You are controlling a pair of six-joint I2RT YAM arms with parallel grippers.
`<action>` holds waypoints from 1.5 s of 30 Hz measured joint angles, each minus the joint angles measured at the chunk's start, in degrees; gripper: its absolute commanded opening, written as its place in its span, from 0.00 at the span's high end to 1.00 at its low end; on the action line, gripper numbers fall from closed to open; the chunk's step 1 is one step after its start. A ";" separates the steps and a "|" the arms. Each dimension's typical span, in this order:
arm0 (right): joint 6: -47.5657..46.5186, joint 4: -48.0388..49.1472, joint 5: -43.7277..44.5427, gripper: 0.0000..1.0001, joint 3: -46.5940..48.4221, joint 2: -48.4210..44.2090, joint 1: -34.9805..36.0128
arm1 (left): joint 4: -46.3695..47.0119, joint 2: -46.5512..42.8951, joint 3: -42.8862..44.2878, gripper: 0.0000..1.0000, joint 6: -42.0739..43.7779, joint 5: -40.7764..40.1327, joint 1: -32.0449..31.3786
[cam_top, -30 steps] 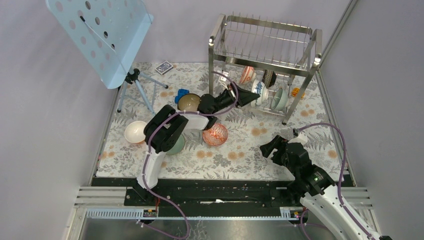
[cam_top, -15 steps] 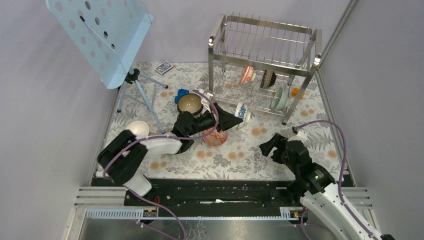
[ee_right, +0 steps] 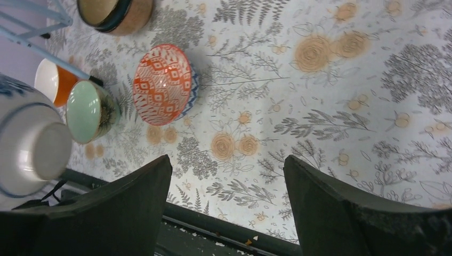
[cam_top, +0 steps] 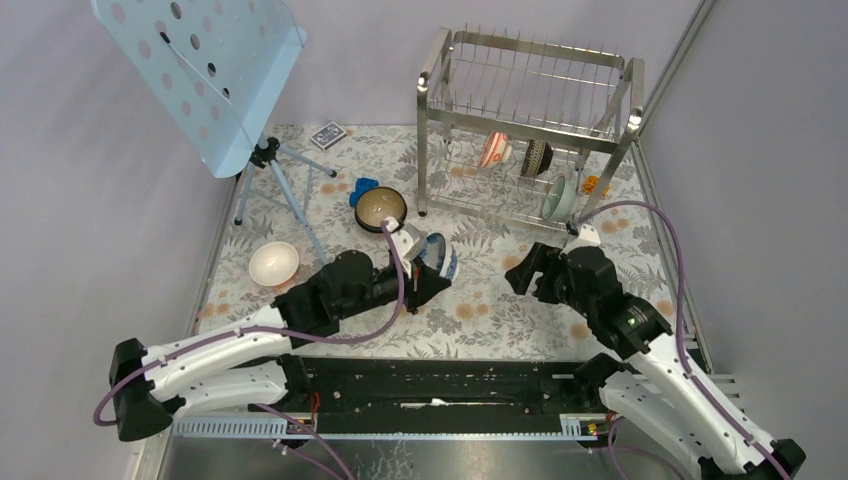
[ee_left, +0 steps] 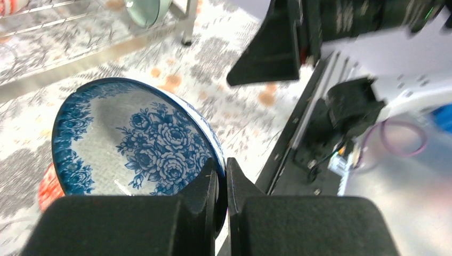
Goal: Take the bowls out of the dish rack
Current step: Place the bowl with the bowl.
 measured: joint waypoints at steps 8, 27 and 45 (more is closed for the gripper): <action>-6.05 -0.63 -7.93 0.19 9.11 10.01 0.02 | -15.04 -2.27 0.09 1.00 11.56 -12.07 -10.21; -10.93 -12.81 -4.09 0.26 22.67 21.35 15.91 | -26.29 8.33 1.29 1.00 42.60 -18.51 -25.14; -11.06 -15.34 2.93 0.48 28.92 34.40 27.98 | -31.41 11.06 6.86 1.00 48.00 -11.19 -26.58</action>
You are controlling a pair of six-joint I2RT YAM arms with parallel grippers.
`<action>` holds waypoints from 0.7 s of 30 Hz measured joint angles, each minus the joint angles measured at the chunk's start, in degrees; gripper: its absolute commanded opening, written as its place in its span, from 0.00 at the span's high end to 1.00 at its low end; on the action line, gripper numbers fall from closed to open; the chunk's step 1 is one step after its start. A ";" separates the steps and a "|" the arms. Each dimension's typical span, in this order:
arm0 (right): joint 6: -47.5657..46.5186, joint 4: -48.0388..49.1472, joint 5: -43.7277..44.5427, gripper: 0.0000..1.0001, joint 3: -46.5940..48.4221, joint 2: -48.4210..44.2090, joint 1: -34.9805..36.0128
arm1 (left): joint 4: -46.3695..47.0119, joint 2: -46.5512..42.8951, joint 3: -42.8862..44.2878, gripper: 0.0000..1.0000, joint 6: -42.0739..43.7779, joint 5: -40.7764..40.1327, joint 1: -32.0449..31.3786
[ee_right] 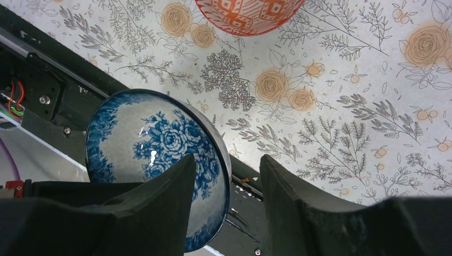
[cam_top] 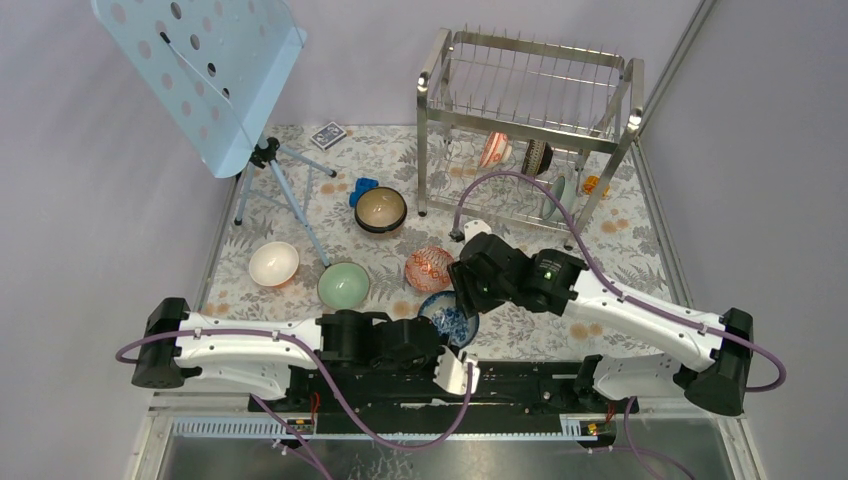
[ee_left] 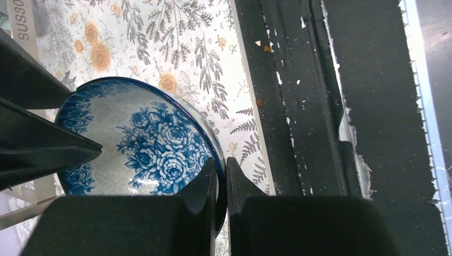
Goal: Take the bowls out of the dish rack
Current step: Place the bowl with the bowl.
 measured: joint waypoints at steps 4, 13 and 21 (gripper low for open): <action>0.48 -0.07 1.77 0.56 0.00 0.63 0.83 | -0.02 0.00 0.04 1.00 -0.81 0.90 -0.26; 1.42 -0.39 3.26 0.62 -0.02 1.55 2.16 | -0.02 -0.13 0.04 1.00 -2.38 1.05 -0.48; 2.34 -0.35 3.17 0.87 -0.37 2.60 2.78 | -0.02 -0.15 0.04 1.00 -3.04 1.03 -0.79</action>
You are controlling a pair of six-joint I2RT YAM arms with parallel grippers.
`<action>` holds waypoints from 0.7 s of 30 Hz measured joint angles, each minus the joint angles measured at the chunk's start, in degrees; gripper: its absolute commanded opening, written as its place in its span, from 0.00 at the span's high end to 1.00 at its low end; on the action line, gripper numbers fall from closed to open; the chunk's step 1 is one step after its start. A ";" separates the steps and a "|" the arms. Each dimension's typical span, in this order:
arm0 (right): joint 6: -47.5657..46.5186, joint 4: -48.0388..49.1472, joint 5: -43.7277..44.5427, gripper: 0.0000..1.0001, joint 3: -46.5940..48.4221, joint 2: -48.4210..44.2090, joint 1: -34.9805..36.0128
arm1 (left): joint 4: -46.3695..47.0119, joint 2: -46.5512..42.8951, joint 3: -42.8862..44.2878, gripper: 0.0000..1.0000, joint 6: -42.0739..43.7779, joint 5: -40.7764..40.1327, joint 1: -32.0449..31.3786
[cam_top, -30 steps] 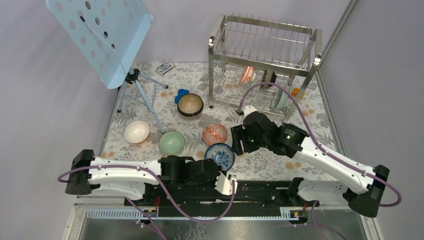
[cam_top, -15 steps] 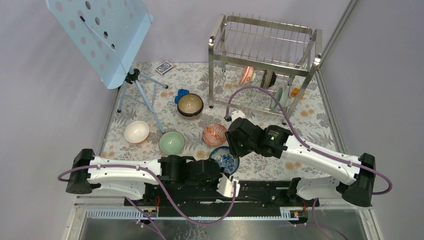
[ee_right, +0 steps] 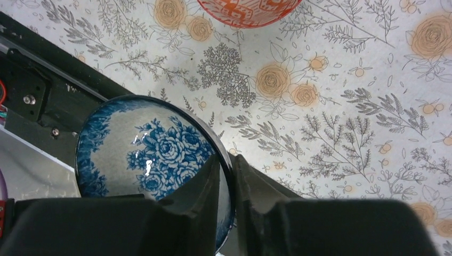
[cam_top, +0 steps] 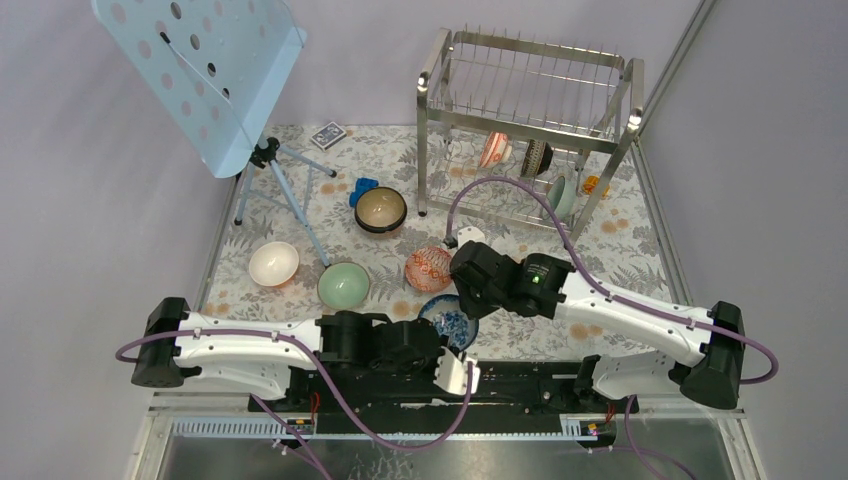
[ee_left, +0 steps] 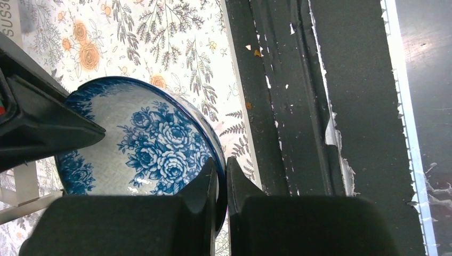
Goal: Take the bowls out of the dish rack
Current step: Place the bowl with the bowl.
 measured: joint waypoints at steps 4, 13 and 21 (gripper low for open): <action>-0.63 -0.33 -0.11 1.00 -0.04 0.04 0.46 | -0.87 -0.11 0.00 1.00 -0.24 0.00 -0.04; 1.29 -0.85 5.03 1.00 -2.71 -2.32 0.66 | 0.79 -1.22 0.11 0.02 -8.85 -6.58 -0.33; 5.49 -0.46 12.31 1.00 -9.29 -12.98 0.66 | 10.56 -13.92 -3.39 0.01 -23.26 -21.68 -0.33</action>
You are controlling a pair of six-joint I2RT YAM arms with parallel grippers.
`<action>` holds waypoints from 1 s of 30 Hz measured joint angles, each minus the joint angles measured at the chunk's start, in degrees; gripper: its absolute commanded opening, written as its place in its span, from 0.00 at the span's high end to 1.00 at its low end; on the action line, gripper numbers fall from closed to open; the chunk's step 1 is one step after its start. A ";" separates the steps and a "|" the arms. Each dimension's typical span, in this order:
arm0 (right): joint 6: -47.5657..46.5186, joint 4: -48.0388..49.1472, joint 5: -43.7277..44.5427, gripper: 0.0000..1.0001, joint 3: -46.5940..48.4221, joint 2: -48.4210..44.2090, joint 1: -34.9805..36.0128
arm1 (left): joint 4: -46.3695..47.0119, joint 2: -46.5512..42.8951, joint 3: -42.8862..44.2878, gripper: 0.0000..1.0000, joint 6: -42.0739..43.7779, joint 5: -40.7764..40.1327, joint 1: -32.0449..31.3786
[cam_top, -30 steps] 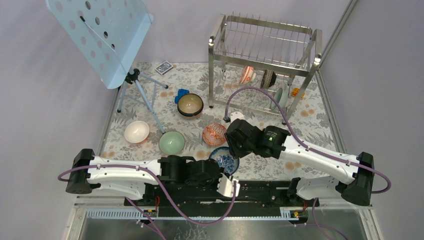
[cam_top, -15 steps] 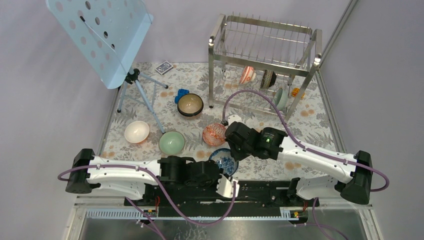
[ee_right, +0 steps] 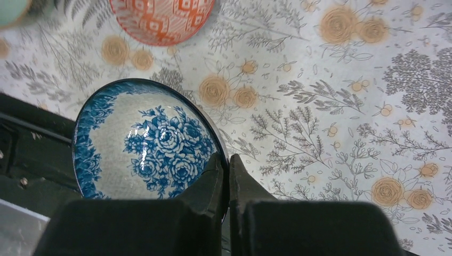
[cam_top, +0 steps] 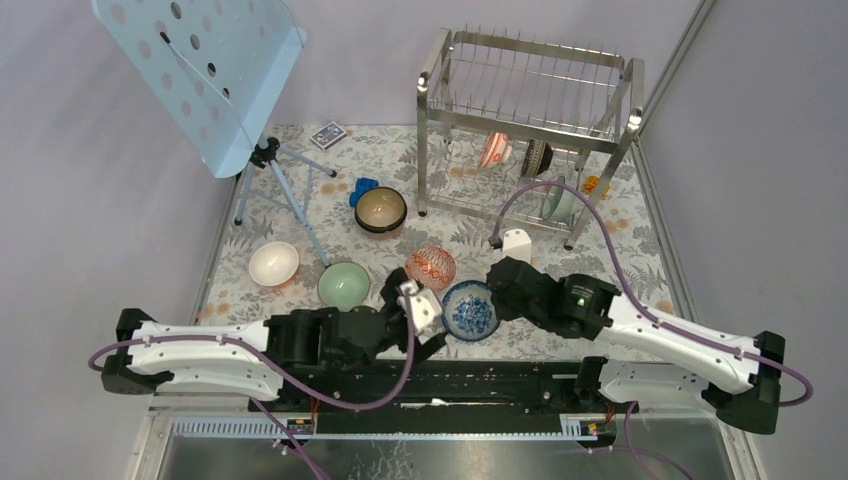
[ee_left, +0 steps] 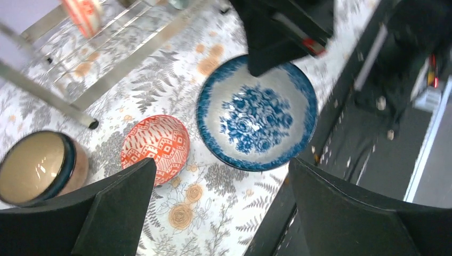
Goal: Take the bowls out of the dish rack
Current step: Place the bowl with the bowl.
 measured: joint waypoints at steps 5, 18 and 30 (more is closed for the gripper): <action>3.34 0.96 4.22 1.00 -1.53 -3.72 -0.02 | 1.88 -0.57 0.70 0.01 -14.62 -8.13 2.14; 12.72 3.21 10.08 1.00 -3.89 -3.23 -0.02 | -8.57 15.21 9.99 0.26 -62.01 -2.93 17.75; 16.44 6.32 9.88 1.00 -6.03 -2.75 -0.04 | -10.34 15.47 7.82 0.55 -71.06 0.39 19.21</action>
